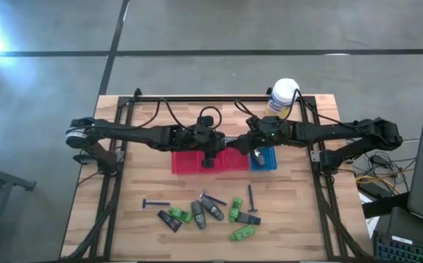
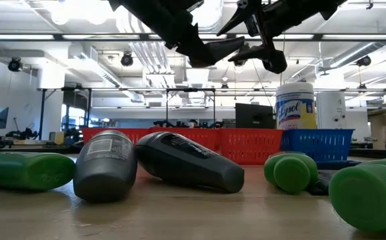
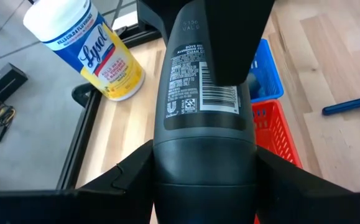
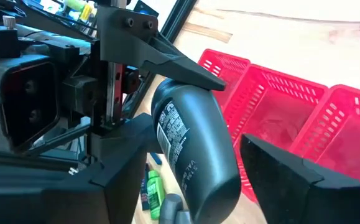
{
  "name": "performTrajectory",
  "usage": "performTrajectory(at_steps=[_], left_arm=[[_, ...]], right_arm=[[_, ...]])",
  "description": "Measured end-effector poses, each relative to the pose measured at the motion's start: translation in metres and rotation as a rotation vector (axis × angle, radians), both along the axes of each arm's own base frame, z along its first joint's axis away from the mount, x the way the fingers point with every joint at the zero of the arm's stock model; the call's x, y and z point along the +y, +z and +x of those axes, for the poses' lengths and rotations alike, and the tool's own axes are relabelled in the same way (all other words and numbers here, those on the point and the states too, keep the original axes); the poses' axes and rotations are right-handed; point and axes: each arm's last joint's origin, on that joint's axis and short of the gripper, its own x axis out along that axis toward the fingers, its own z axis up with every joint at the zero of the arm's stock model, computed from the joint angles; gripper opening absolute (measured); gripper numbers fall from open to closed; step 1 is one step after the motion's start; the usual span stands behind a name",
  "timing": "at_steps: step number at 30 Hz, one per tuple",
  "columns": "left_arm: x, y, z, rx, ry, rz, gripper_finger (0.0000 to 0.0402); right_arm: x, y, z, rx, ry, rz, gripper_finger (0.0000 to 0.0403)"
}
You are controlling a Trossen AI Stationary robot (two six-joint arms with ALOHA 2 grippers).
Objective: Pick & Place Travel size toiletries
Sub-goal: Put the gray deodorant into the blue bin
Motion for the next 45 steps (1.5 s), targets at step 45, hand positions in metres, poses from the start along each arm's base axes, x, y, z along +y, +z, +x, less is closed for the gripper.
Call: performTrajectory(at_steps=[45], left_arm=[[0.000, -0.012, -0.032, 0.273, 0.139, -0.086, 0.0284]], right_arm=[[0.061, -0.016, -0.087, 0.438, -0.445, -0.194, 0.0111]])
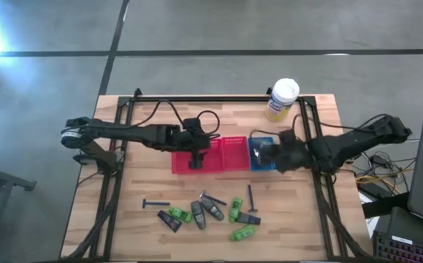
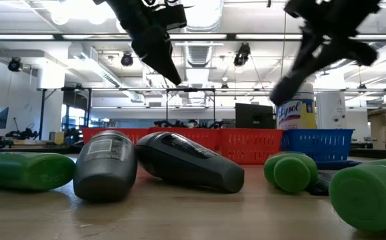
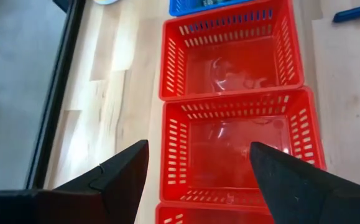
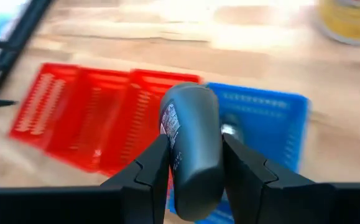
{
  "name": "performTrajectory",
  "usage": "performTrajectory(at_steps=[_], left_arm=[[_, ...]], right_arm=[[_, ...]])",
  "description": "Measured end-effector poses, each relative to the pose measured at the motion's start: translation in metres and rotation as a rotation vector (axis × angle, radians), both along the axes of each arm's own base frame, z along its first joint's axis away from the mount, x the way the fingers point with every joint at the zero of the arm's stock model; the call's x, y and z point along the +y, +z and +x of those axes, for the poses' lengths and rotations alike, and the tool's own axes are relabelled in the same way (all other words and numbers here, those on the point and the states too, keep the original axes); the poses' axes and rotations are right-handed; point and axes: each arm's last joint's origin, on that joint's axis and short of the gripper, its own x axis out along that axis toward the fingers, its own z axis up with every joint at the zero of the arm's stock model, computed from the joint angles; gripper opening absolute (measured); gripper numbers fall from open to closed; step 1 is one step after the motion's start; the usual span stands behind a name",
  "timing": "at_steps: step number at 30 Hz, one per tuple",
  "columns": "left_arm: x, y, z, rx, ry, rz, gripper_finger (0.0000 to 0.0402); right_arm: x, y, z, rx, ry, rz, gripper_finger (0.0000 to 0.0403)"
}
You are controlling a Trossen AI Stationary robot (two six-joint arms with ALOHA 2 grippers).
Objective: Pick & Place Travel size toiletries
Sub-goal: Put the gray deodorant into the blue bin
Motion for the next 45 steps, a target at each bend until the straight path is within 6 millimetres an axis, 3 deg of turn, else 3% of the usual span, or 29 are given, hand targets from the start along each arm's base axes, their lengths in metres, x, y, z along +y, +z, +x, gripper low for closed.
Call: performTrajectory(at_steps=[3, 8, 18, 26, 37, 45], left_arm=[[0.000, 0.000, 0.000, -0.002, 0.008, 0.008, 0.0284], [0.001, 0.000, 0.000, -0.002, 0.009, 0.009, 0.0284], [0.003, -0.006, -0.001, 0.003, 0.021, 0.016, 0.0284], [0.003, -0.025, -0.005, 0.016, 0.023, -0.016, 0.0284], [0.003, -0.026, -0.005, 0.037, -0.041, 0.010, 0.0284], [0.001, -0.023, -0.006, 0.067, -0.179, 0.056, 0.0284]], right_arm=[[0.008, -0.015, -0.005, 0.049, -0.069, 0.006, 0.0111], [0.014, -0.040, 0.007, 0.117, -0.127, -0.003, 0.0114], [0.016, -0.058, 0.014, 0.217, -0.187, -0.056, 0.0123], [0.016, -0.058, 0.013, 0.235, -0.176, -0.009, 0.0193], [0.019, -0.055, 0.014, 0.217, -0.160, 0.087, 0.0295], [0.018, -0.038, 0.011, 0.066, -0.172, 0.198, 0.0330]])
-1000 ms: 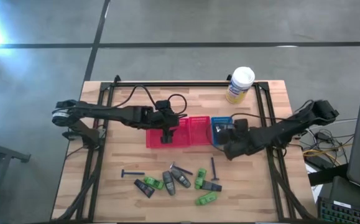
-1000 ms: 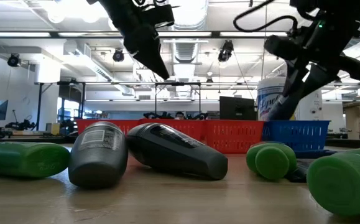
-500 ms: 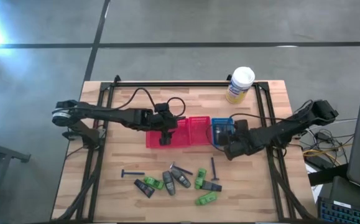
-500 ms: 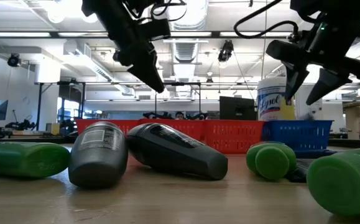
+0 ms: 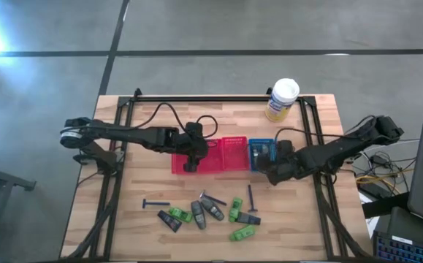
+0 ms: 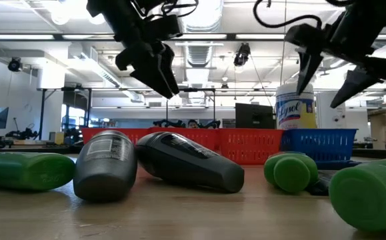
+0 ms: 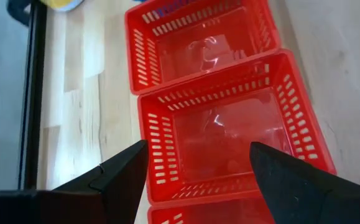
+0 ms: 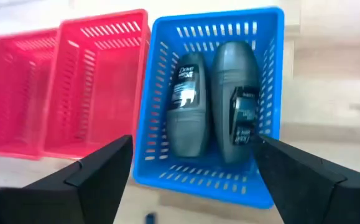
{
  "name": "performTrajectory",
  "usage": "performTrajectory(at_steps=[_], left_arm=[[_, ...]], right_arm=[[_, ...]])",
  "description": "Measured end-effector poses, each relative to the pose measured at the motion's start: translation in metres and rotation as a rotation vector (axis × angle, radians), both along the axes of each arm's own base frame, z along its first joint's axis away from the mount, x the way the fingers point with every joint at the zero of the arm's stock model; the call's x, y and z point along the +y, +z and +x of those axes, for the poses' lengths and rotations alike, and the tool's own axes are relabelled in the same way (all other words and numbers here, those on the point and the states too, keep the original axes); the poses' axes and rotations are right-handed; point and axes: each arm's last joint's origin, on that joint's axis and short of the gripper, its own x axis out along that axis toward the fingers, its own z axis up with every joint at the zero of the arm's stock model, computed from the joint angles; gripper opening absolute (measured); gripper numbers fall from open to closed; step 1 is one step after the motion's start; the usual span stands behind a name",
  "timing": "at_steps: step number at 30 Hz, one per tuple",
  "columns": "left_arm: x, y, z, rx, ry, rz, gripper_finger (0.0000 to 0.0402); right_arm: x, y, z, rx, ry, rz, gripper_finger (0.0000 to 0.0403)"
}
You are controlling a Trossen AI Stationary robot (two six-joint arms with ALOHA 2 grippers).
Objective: Pick & Place Travel size toiletries
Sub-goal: Put the gray deodorant into the blue bin
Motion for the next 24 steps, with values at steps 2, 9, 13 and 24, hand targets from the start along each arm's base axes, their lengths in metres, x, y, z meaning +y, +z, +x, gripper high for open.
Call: performTrajectory(at_steps=[2, 9, 13, 24], left_arm=[[0.000, 0.002, -0.001, -0.006, 0.002, -0.010, 0.0284], [-0.013, 0.005, -0.016, 0.067, -0.090, -0.156, 0.0284], [-0.032, 0.004, -0.026, 0.103, -0.156, -0.167, 0.0284], [-0.115, -0.031, -0.041, 0.221, -0.517, -0.115, 0.0269]], right_arm=[[0.000, 0.004, -0.002, -0.035, -0.030, 0.039, 0.0334], [0.003, 0.008, -0.002, -0.048, 0.017, 0.174, 0.0336], [0.004, 0.008, -0.001, -0.026, 0.103, 0.164, 0.0326], [0.015, 0.013, -0.001, 0.009, 0.411, 0.160, 0.0300]])
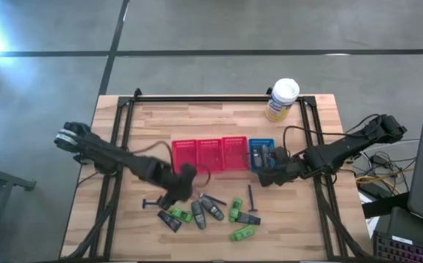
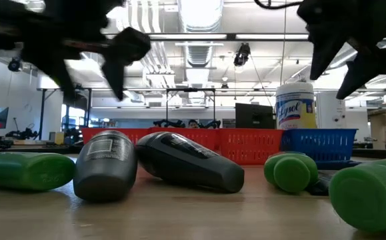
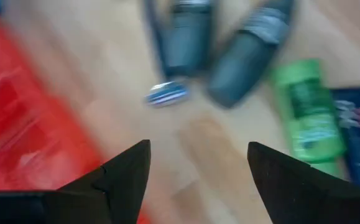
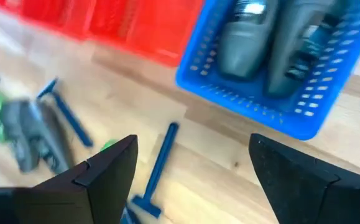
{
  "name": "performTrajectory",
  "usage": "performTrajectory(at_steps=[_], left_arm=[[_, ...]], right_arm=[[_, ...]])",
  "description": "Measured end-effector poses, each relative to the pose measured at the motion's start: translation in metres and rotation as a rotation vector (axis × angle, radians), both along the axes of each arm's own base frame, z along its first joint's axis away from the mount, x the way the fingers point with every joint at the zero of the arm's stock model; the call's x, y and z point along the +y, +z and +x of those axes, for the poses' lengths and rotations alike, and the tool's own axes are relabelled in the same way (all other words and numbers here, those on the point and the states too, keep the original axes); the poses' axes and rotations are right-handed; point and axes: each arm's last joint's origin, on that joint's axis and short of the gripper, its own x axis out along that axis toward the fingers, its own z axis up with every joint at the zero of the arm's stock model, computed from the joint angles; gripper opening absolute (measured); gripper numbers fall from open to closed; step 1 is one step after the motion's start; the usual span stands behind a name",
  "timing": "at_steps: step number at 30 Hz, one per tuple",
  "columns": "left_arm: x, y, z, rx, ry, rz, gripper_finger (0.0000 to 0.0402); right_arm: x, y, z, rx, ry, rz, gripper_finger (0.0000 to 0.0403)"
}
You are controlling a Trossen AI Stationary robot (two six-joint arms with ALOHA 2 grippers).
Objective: Pick & Place Travel size toiletries
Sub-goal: Put the gray deodorant into the blue bin
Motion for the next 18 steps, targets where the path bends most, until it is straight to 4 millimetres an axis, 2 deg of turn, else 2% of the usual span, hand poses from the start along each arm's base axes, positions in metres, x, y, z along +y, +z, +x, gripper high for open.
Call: performTrajectory(at_steps=[3, 7, 12, 18], left_arm=[[-0.021, -0.013, -0.001, 0.029, -0.073, 0.036, 0.0257], [-0.038, -0.027, 0.001, 0.044, -0.123, 0.052, 0.0248], [-0.039, -0.034, 0.007, 0.048, -0.108, 0.084, 0.0247], [-0.041, -0.026, 0.016, -0.030, -0.092, 0.084, 0.0247]], right_arm=[[0.003, 0.000, -0.001, 0.005, 0.048, -0.028, 0.0295], [0.005, 0.000, -0.001, -0.002, 0.072, -0.046, 0.0293], [0.005, 0.001, 0.000, -0.030, 0.054, -0.066, 0.0306], [0.006, 0.003, 0.003, -0.066, 0.050, -0.063, 0.0325]])
